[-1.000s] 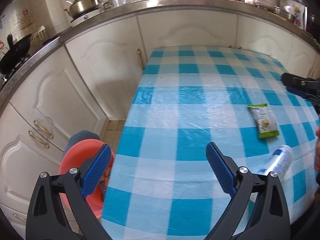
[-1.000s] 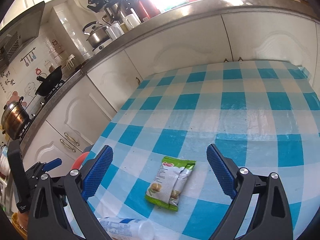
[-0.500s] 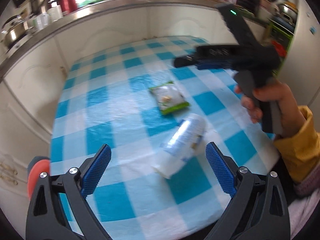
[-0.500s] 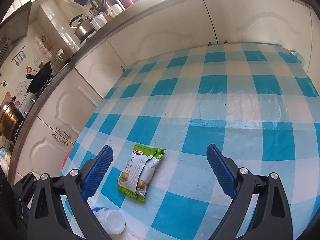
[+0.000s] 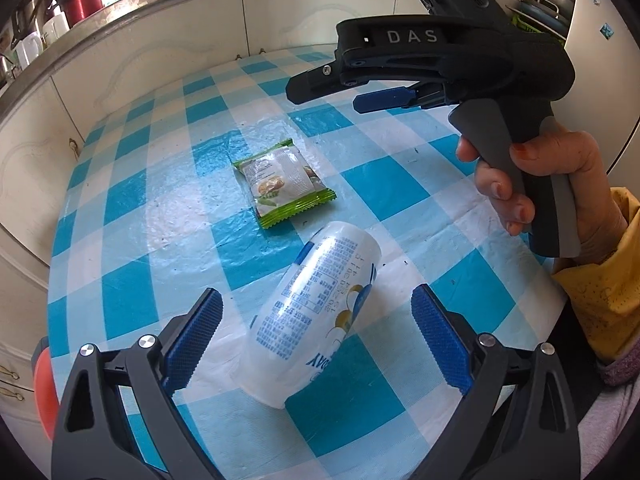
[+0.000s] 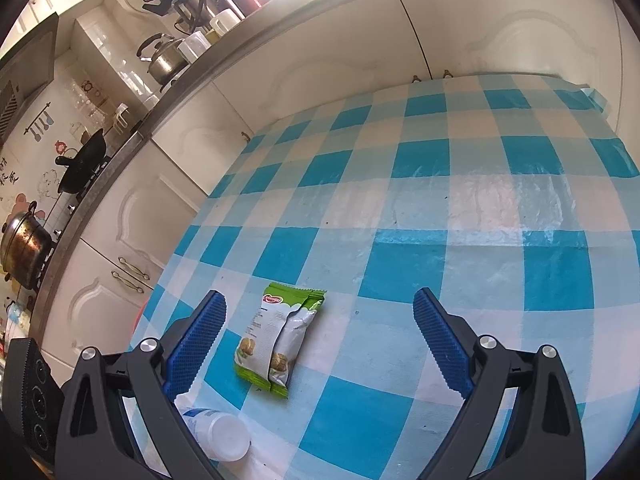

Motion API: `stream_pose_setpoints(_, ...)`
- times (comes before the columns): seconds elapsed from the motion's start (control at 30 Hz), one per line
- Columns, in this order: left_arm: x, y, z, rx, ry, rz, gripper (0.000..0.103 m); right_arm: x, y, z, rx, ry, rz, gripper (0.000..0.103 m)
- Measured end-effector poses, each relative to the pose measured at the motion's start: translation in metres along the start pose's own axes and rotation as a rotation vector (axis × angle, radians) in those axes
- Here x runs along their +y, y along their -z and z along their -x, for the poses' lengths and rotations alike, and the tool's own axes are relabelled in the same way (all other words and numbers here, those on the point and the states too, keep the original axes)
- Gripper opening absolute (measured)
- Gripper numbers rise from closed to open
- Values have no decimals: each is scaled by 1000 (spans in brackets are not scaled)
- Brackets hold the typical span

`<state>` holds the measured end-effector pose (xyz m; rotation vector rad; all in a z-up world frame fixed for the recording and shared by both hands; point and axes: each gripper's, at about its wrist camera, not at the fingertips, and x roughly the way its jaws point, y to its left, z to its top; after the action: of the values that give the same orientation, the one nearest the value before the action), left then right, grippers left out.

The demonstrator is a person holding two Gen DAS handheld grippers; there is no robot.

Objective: Collect trash
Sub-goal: 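Grasp the white plastic bottle with the left tool while the right tool grasps the small green snack bag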

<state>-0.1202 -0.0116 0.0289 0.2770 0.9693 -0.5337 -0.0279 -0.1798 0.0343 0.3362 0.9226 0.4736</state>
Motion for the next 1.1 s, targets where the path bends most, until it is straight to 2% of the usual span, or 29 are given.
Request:
stream_pose_setpoints(0.2,1,1,-1,-27,22,20,95,11,5,-11,37,17,58,94)
stream_pose_setpoints(0.3,-1,1,1,-42,25,12,90,16,8,-16,54,32,82,94)
stream_pose_setpoints(0.37,0,2,-2,-33,18,14,76,18,9,-19,63,32,89,94)
stream_pose_setpoints(0.63,11,8,-7,-29,37,75,48,24,12,-24,58,35,119,94)
stream_pose_setpoints(1.1,57,13,5,-103,23,252,46,44,20,-39,61,79,214,94)
